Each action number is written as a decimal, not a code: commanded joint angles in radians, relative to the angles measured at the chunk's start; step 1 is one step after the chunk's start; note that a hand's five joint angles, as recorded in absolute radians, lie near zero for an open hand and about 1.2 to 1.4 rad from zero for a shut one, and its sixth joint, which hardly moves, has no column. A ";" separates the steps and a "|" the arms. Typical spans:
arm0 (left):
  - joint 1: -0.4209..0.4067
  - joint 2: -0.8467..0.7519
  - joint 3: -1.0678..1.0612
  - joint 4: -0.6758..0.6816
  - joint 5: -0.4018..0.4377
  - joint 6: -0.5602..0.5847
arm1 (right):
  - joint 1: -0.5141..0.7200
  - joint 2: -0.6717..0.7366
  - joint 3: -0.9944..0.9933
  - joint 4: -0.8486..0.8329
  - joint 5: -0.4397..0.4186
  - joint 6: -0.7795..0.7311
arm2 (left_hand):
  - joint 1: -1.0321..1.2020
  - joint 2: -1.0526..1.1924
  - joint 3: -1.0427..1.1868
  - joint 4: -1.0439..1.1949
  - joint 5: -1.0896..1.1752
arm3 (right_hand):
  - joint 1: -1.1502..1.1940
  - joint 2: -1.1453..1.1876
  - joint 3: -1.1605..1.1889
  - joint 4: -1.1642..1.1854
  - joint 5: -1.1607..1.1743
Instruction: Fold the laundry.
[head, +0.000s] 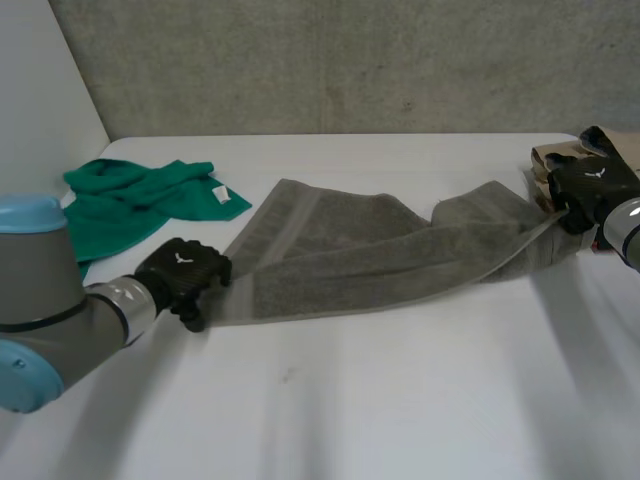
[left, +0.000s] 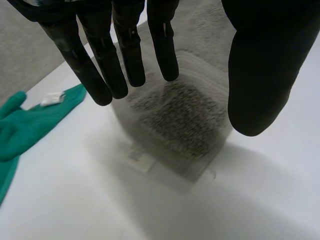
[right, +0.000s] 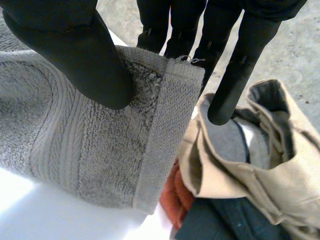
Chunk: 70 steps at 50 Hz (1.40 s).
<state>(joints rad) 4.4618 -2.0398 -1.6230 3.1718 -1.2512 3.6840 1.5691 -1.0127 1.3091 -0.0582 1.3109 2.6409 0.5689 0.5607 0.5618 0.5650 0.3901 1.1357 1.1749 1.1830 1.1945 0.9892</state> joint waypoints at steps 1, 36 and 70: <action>-0.075 -0.065 0.052 0.007 -0.059 -0.001 | -0.003 -0.007 0.030 -0.015 -0.001 0.025 | 0.103 0.111 0.110 0.106 0.107 | 0.261 0.221 0.213 0.202 0.233; -0.167 -0.321 0.380 0.069 -0.287 0.159 | -0.069 -0.046 0.142 -0.055 -0.067 0.022 | 0.295 0.303 0.302 0.299 0.299 | 0.261 0.221 0.213 0.202 0.233; 0.077 0.497 0.448 -0.242 -0.146 -0.251 | -0.135 -0.575 -0.065 0.215 -0.124 0.077 | 0.827 0.836 0.835 0.831 0.832 | 0.261 0.221 0.213 0.202 0.233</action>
<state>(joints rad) 4.5272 -1.4856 -1.2543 2.9832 -1.3982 3.5070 1.4360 -1.5969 1.2945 0.1397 1.2177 2.6502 1.1361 1.1945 1.1853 1.1941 1.0043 1.1357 1.1749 1.1883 1.1961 1.0076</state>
